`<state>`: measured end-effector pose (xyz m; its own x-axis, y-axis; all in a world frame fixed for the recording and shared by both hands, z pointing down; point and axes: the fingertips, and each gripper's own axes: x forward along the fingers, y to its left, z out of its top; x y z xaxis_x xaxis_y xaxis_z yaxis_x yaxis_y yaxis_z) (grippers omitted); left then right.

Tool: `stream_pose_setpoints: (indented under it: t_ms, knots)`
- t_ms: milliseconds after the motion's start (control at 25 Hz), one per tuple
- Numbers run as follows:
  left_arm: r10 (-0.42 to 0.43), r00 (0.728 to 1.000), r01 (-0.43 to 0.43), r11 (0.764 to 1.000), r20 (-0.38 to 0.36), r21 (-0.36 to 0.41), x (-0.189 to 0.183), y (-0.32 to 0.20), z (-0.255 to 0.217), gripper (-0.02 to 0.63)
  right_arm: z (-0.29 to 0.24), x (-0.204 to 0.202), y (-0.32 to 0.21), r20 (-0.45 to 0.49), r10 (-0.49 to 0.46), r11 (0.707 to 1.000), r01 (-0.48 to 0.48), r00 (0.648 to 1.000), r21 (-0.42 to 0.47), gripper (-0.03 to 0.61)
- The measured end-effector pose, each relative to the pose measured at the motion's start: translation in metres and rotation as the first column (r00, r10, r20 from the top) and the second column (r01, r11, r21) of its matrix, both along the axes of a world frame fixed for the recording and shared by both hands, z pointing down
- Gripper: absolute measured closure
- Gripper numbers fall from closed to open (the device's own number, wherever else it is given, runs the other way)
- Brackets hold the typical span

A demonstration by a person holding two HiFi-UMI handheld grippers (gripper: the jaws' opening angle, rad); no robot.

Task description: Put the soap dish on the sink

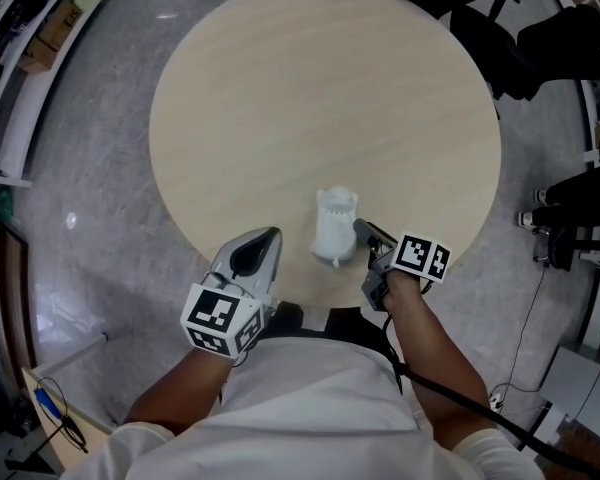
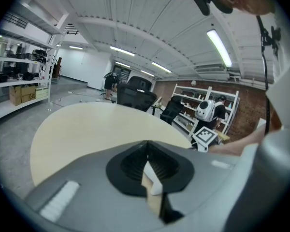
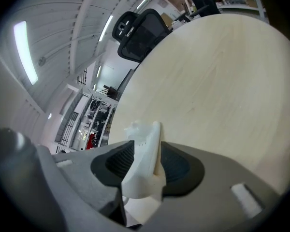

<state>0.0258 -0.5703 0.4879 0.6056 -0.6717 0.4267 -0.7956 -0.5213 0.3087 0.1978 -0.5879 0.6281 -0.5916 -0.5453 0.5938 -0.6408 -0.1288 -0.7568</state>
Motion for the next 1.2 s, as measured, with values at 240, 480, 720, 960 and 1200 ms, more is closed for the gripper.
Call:
stream_pose_setpoints:
  t_ms: [240,480,720,960,1200]
  knots:
    - [0.034,0.999,-0.033,0.999,-0.015,0.041,0.001,0.004,-0.011,0.606,-0.031,0.008,0.007,-0.034,0.049,0.994,-0.046,0.998,0.103,0.449]
    - [0.068,0.997,-0.066,0.994,-0.026,0.083,-0.001,0.009,-0.022,0.606,-0.08,0.002,0.016,-0.014,0.093,0.963,-0.087,0.996,0.255,0.575]
    - [0.115,0.992,-0.108,0.985,-0.05,0.132,0.0,0.018,-0.039,0.606,-0.151,-0.018,0.032,0.034,0.051,0.895,-0.06,0.998,0.442,0.577]
    - [0.106,0.992,-0.094,0.98,-0.061,0.173,0.005,0.025,-0.056,0.606,-0.206,-0.018,0.045,-0.002,0.014,0.828,-0.011,1.0,0.561,0.577]
    - [0.045,0.997,-0.031,0.978,-0.061,0.204,0.009,0.03,-0.068,0.606,-0.229,0.0,0.058,-0.024,-0.016,0.795,0.027,1.0,0.606,0.577]
